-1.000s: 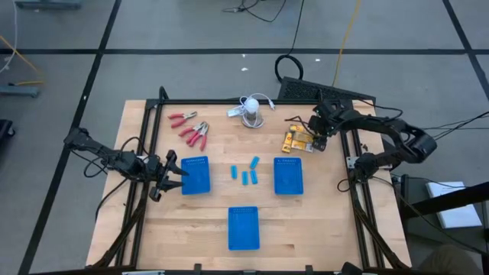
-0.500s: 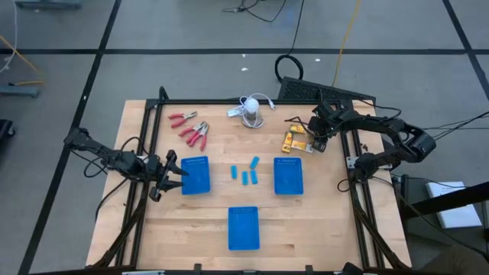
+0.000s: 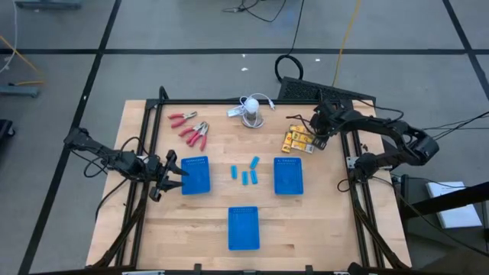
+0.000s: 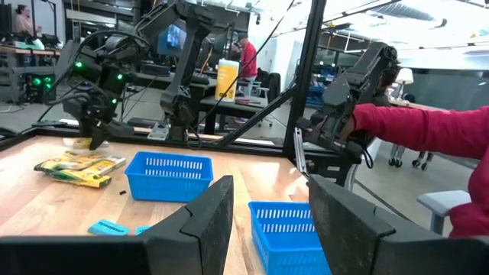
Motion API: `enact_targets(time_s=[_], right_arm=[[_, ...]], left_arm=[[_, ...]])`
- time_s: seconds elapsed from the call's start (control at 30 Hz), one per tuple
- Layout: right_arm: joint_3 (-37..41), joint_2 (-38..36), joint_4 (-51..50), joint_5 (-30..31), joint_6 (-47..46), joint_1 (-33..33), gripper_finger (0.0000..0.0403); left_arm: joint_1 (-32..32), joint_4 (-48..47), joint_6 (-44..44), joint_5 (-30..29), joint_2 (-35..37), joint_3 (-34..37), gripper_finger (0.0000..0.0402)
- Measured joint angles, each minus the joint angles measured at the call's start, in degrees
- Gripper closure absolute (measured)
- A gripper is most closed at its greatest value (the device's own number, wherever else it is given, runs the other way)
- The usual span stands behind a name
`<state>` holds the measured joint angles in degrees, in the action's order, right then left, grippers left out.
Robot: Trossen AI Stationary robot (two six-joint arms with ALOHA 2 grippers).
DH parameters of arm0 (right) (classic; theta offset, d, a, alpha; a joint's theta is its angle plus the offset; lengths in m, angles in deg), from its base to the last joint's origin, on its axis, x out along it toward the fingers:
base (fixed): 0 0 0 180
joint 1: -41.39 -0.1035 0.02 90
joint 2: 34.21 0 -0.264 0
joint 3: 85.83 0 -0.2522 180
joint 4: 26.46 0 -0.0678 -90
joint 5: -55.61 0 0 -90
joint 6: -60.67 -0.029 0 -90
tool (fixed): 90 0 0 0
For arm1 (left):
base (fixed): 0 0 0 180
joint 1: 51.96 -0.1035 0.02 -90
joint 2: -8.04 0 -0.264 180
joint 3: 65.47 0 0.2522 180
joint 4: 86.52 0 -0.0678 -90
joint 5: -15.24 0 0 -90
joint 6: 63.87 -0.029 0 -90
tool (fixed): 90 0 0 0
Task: Pick & Place School Supplies
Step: Put the yellow crayon box into the top right blue bin
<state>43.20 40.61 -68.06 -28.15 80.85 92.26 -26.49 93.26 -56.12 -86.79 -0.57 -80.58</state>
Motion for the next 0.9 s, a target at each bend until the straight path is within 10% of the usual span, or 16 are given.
enact_targets(time_s=[0.9], right_arm=[[0.0, -13.7, 8.4, -6.6, -7.3, -13.1, 0.0268]], left_arm=[[0.0, 0.0, 0.0, 0.0, 0.0, 0.0, 0.0229]])
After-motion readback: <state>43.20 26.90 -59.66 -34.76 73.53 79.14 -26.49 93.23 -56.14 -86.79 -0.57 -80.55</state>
